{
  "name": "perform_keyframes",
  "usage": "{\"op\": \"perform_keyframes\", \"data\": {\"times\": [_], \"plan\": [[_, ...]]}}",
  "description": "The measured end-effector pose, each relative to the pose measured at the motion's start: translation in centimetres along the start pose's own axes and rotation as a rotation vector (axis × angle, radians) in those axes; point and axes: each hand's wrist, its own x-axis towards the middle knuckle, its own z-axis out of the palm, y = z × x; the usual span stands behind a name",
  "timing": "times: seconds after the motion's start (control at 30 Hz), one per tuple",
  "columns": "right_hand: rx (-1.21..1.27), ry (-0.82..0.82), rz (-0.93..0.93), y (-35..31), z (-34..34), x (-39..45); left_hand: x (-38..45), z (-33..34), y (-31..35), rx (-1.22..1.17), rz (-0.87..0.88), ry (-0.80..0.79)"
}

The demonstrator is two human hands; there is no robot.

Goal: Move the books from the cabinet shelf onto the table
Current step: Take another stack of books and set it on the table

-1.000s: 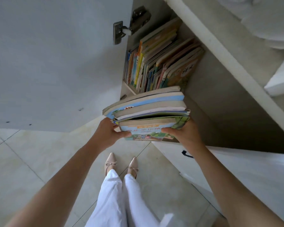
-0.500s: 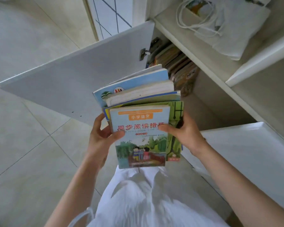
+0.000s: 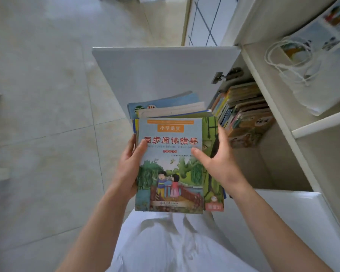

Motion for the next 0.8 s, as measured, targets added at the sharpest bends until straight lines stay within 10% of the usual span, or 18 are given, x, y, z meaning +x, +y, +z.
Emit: {"op": "perform_keyframes", "data": {"times": [0.8], "plan": [[-0.312, -0.817, -0.159, -8.0, 27.9, -9.8, -21.0, -23.4, -3.9, -0.345, 0.351, 0.782]]}}
